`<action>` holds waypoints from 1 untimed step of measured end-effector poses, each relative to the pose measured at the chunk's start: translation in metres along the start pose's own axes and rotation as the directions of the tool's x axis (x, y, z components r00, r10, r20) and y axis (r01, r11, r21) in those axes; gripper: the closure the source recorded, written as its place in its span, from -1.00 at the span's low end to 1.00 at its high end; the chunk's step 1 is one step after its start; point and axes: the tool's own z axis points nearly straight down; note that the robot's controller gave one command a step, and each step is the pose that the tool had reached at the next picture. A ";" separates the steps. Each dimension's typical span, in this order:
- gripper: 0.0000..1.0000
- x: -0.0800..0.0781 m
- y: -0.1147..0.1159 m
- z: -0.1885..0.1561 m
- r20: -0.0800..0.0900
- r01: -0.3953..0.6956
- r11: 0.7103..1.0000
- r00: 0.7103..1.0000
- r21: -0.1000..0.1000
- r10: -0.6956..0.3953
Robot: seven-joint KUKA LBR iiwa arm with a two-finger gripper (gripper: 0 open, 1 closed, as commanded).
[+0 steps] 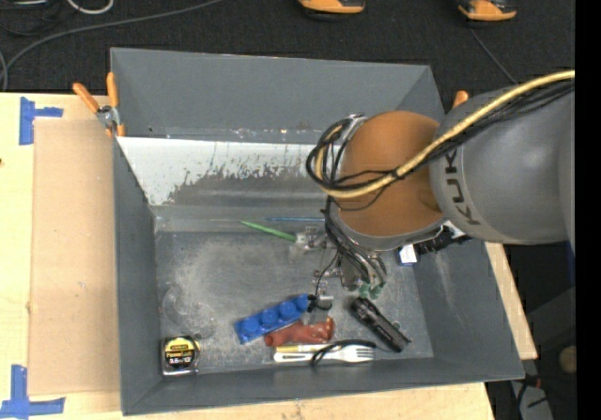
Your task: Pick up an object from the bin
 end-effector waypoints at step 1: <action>-1.00 0.000 0.000 0.000 0.000 0.000 1.000 1.000 0.000 0.000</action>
Offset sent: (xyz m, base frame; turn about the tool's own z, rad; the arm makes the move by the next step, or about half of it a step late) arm -0.0225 0.0158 0.0488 -0.1887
